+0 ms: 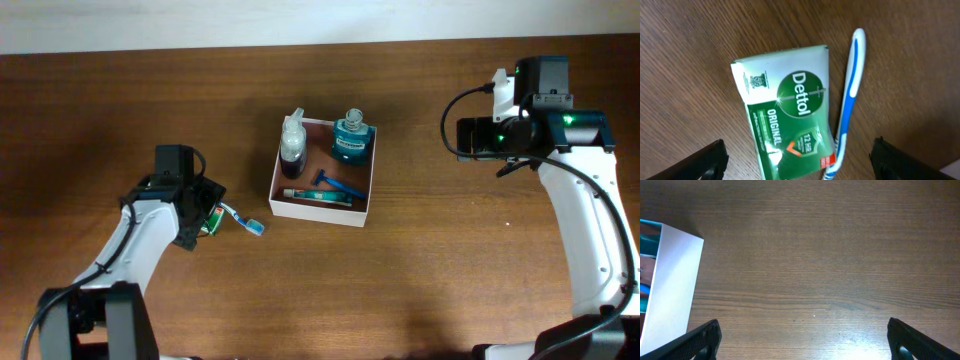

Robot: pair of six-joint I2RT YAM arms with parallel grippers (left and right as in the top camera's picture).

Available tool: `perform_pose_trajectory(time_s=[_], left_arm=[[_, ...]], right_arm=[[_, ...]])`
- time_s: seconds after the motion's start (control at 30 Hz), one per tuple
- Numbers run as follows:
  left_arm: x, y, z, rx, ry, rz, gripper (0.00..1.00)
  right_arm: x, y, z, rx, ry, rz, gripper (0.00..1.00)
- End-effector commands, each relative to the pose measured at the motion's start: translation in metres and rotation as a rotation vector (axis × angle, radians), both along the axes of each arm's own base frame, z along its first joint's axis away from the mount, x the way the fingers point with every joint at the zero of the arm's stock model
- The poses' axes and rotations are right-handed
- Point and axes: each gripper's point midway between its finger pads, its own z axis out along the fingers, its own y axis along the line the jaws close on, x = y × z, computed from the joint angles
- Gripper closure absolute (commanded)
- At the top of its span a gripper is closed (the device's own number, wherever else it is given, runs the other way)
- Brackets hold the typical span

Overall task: Pack container
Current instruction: 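Lower the left gripper onto the green Dettol soap bar and grasp it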

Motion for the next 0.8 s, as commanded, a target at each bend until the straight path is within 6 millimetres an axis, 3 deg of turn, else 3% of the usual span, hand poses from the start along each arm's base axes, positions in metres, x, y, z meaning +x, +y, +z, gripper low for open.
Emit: perform_pose_trajectory(time_s=[0.0, 0.23, 0.4, 0.47, 0.77], left_arm=[[-0.002, 0.003, -0.011, 0.017, 0.026, 0.017, 0.08], [-0.001, 0.003, -0.021, 0.017, 0.046, 0.016, 0.09], [-0.002, 0.006, -0.021, 0.032, 0.048, 0.02, 0.1], [-0.002, 0.006, -0.021, 0.033, 0.048, 0.019, 0.16], [-0.002, 0.008, -0.021, 0.057, 0.052, -0.01, 0.17]], right_arm=[[0.001, -0.003, 0.004, -0.002, -0.011, -0.015, 0.02], [0.001, -0.003, 0.004, -0.002, -0.011, -0.015, 0.02], [0.001, -0.003, 0.004, -0.002, -0.011, -0.015, 0.02], [0.001, -0.003, 0.004, -0.002, -0.011, -0.015, 0.01], [0.001, -0.003, 0.004, -0.002, -0.011, -0.015, 0.02]])
